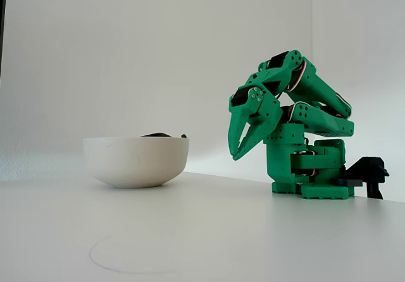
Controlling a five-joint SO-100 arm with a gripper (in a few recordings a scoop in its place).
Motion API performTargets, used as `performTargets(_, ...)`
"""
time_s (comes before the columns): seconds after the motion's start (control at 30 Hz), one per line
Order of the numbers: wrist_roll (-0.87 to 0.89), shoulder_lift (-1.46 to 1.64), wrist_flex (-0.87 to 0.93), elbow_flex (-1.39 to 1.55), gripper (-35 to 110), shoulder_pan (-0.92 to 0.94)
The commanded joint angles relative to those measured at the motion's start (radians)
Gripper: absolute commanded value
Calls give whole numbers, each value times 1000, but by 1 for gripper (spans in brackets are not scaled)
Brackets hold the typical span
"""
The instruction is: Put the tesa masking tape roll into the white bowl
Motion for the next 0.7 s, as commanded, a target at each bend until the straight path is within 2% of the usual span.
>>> performTargets(0.0, -3, 8, 21, -9, -8, 9)
performTargets(0.47, -6, 8, 21, -9, -5, 8)
performTargets(0.67, -6, 8, 21, -9, -8, 8)
